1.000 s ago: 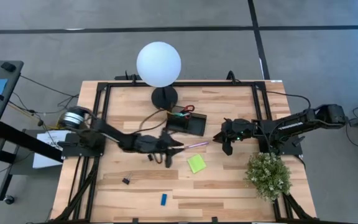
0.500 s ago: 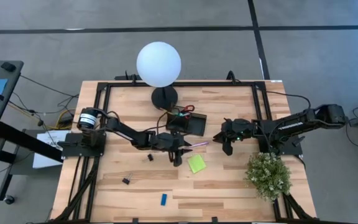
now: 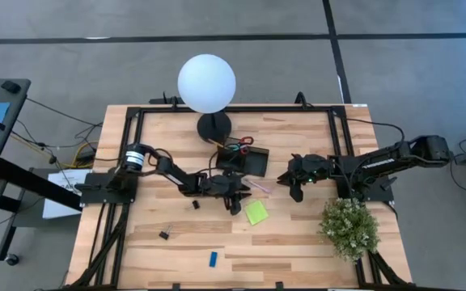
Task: Pick and place office supplies into organizer
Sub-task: Put the purple mechanical pencil into the desk organizer
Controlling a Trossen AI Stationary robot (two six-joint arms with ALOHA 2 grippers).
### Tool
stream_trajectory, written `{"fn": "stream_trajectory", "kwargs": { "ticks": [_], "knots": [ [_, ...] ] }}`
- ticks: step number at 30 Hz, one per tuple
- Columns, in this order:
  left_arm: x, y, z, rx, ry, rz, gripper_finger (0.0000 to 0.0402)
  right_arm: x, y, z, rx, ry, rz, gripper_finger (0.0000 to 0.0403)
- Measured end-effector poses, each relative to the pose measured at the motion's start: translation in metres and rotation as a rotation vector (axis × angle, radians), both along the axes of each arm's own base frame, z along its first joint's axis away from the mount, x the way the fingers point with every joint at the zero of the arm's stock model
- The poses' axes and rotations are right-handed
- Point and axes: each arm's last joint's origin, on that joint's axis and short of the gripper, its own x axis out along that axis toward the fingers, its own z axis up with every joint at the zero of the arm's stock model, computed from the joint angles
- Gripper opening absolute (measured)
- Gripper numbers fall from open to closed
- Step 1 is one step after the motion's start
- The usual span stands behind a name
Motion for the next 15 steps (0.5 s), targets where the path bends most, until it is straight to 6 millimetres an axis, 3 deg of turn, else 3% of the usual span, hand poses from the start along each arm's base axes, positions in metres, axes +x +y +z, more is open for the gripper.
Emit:
{"fn": "stream_trajectory", "kwargs": {
  "ticks": [8, 15],
  "knots": [
    [0.005, -0.001, 0.012, 0.069, -0.132, -0.099, 0.0105, 0.0, 0.0, 0.0, -0.001, -0.002, 0.001, 0.0072],
    [0.006, 0.017, 0.014, 0.068, -0.137, -0.085, 0.0105, 0.0, 0.001, -0.001, 0.032, 0.009, 0.002, 0.0072]
  ]
}}
